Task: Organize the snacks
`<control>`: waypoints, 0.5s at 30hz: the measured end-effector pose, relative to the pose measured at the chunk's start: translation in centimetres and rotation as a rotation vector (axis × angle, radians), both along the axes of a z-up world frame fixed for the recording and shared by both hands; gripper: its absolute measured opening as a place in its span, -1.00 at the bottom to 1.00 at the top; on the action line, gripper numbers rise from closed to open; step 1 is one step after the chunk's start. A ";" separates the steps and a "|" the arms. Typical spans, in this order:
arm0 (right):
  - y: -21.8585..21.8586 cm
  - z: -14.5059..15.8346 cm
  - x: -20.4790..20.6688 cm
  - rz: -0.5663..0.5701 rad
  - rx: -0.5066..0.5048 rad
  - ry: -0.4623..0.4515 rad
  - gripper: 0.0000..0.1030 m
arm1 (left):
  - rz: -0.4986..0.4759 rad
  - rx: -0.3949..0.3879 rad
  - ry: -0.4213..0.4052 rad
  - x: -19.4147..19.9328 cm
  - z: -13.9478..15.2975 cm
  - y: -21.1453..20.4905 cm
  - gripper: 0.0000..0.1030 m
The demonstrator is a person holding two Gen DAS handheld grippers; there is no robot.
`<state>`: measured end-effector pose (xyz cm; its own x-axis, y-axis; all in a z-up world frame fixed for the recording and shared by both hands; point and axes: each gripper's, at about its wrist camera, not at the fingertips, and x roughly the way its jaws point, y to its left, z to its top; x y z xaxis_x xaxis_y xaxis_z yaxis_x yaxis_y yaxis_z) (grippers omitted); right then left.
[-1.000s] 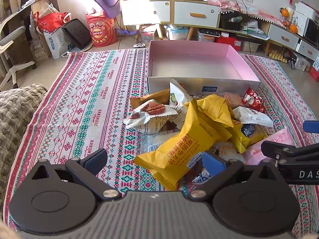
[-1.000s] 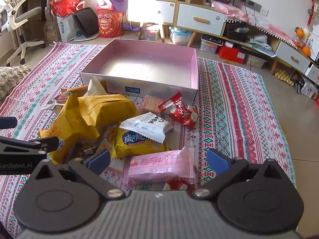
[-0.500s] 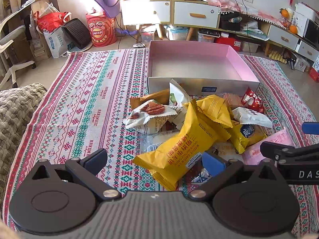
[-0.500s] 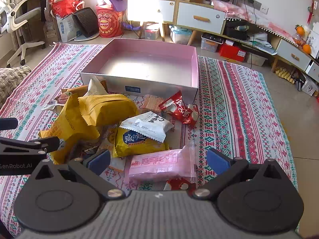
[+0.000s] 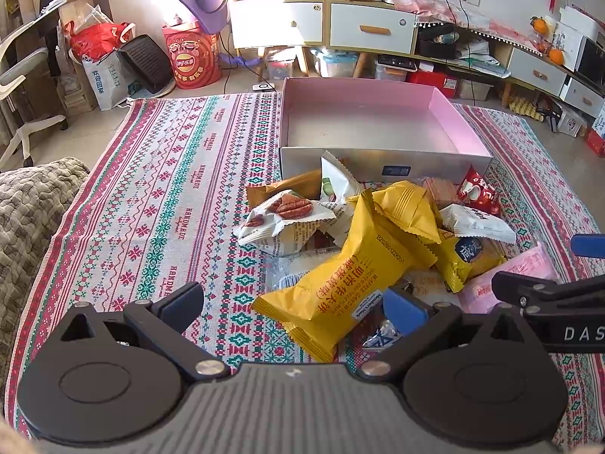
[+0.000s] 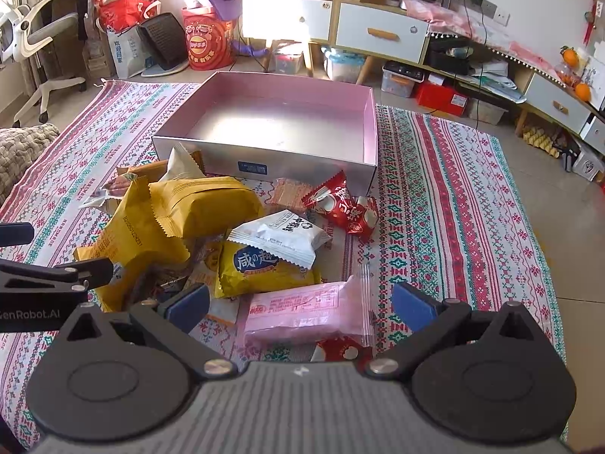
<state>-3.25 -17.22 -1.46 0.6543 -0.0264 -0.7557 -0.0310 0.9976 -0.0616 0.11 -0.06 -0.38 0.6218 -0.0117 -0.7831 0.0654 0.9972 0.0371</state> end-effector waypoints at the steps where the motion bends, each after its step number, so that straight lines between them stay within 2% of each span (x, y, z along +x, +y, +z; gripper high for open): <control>1: 0.0 0.0 0.0 0.000 0.000 0.000 1.00 | 0.000 0.000 0.000 0.0 0.0 0.0 1.00; 15: 0.0 -0.1 0.1 -0.002 0.008 0.011 1.00 | -0.011 0.000 0.002 0.0 0.1 -0.1 1.00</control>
<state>-3.17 -17.26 -1.53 0.6458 -0.0218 -0.7632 -0.0296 0.9981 -0.0536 0.10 -0.19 -0.29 0.6201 -0.0182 -0.7843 0.0762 0.9964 0.0371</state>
